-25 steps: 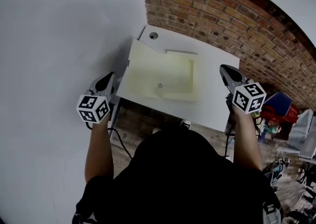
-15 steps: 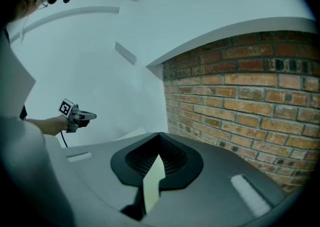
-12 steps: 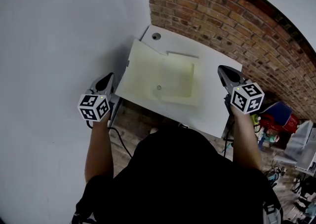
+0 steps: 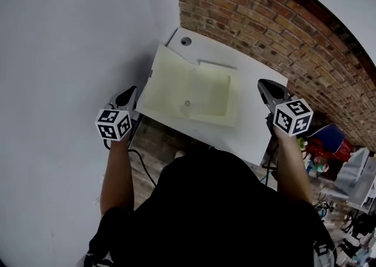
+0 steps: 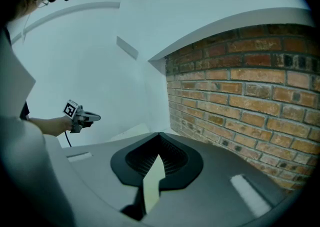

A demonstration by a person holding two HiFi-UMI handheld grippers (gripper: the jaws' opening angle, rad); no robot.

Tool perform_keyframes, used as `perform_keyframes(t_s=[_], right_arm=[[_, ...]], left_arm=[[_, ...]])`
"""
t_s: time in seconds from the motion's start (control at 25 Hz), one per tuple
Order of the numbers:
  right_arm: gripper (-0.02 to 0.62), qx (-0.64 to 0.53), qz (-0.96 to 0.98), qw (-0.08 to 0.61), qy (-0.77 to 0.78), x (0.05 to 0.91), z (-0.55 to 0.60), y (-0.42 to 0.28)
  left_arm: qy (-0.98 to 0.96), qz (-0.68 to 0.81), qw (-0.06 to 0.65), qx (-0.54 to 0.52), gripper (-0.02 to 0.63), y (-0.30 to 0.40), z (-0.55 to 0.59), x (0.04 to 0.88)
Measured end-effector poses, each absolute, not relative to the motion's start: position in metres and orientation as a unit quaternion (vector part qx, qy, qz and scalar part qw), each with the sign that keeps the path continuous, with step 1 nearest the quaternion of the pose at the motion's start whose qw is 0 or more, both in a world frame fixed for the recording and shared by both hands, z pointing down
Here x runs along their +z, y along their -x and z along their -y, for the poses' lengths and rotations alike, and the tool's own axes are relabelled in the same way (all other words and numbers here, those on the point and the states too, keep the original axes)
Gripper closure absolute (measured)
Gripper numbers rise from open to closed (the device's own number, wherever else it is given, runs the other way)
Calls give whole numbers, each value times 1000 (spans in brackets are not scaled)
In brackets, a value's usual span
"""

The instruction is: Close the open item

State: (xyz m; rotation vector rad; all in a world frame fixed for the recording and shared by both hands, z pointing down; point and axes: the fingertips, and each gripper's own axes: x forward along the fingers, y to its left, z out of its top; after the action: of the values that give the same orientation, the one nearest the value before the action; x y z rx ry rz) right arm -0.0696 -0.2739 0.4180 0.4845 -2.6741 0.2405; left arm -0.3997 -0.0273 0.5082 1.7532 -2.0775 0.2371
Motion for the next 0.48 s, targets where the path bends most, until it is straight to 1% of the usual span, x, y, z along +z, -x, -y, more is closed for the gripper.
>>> perform_keyframes(t_s=[0.16, 0.48], right_arm=[[595, 85, 958, 212, -174, 420, 274, 69], [595, 90, 955, 221, -175, 429, 278, 71]], left_arm=[[-627, 742, 219, 91, 595, 401, 26, 525], [-630, 728, 249, 104, 552, 403, 27, 555]])
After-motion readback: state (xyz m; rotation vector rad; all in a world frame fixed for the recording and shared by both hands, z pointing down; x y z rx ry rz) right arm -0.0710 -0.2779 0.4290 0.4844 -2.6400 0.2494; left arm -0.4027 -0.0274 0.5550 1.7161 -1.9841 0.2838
